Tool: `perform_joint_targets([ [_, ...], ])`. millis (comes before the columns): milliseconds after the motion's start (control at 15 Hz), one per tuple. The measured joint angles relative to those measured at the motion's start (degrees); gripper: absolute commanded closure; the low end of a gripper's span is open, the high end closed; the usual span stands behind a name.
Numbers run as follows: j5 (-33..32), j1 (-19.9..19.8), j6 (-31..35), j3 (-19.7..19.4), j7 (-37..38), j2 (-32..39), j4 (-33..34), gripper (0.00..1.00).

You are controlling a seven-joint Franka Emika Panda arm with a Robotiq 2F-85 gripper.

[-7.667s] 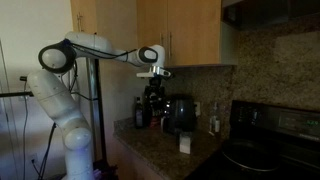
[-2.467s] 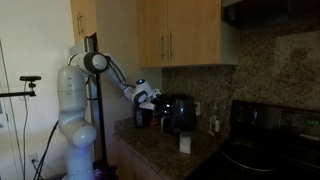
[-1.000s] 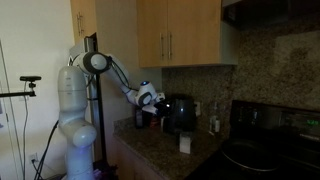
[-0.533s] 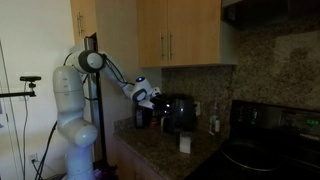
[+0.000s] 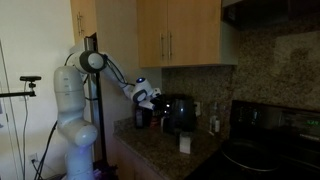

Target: Turn off the air fryer

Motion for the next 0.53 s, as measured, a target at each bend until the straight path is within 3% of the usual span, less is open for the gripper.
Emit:
perform_joint_targets([
  [533,-0.4,-0.1,0.1,-0.2,0.4,0.6,0.0,0.00],
])
